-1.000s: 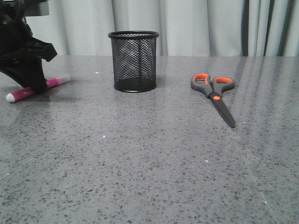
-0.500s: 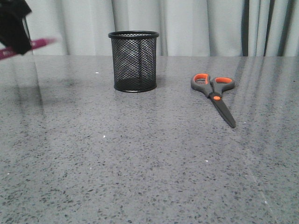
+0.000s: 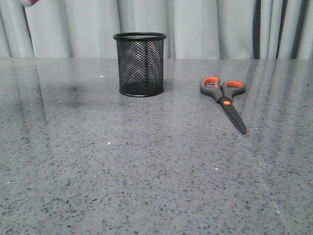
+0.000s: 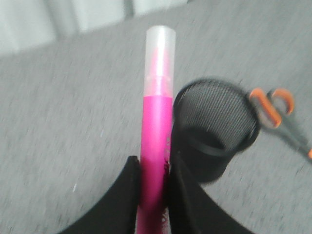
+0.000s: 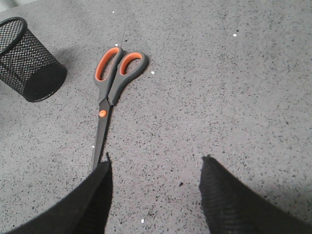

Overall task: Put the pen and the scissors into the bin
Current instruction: 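Lift the highlighter and carry it above the black mesh cup, then lower the highlighter into the cup and open the left gripper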

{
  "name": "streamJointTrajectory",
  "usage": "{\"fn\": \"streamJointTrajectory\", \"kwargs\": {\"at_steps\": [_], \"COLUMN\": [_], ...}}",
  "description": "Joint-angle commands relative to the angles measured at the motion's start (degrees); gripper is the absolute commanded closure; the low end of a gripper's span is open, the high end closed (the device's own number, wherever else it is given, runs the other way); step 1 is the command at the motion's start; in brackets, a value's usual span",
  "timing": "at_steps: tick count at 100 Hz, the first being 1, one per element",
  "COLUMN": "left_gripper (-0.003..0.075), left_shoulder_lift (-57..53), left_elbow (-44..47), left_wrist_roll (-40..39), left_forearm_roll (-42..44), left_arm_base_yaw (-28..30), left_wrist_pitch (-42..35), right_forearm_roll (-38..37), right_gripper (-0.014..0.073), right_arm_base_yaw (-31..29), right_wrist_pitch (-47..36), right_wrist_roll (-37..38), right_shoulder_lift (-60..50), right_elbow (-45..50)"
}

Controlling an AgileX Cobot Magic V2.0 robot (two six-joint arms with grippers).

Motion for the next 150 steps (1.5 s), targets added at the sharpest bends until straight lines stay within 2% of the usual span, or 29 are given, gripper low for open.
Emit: {"fn": "streamJointTrajectory", "kwargs": {"at_steps": [1, 11, 42, 63, 101, 150], "left_gripper": [0.0742, 0.0742, 0.0742, 0.0741, 0.0741, 0.0741], "left_shoulder_lift": [-2.18, -1.72, 4.94, 9.72, 14.73, 16.25], "left_elbow": [-1.39, -1.39, -1.39, -1.39, -1.39, -1.39], "left_wrist_roll": [6.86, 10.83, 12.51, 12.51, 12.51, 12.51], "left_forearm_roll": [-10.07, -11.93, -11.95, -11.95, -11.95, -12.19], "left_arm_base_yaw": [-2.08, -5.26, -16.99, -19.89, -20.17, -20.17], "left_wrist_pitch": [-6.83, -11.24, -27.21, -35.00, -39.15, -39.42], "right_forearm_roll": [0.85, 0.85, 0.85, 0.85, 0.85, 0.85], "right_gripper": [0.0232, 0.0232, 0.0232, 0.0232, 0.0232, 0.0232], "right_arm_base_yaw": [-0.29, -0.29, -0.29, -0.29, -0.29, -0.29], "right_wrist_pitch": [-4.11, -4.11, -4.00, -3.79, -3.79, -3.79], "right_wrist_roll": [-0.58, -0.58, -0.58, -0.58, -0.58, -0.58], "right_shoulder_lift": [0.64, 0.64, 0.64, 0.64, 0.64, 0.64], "right_elbow": [-2.15, -2.15, -2.15, -2.15, -2.15, -2.15]}}
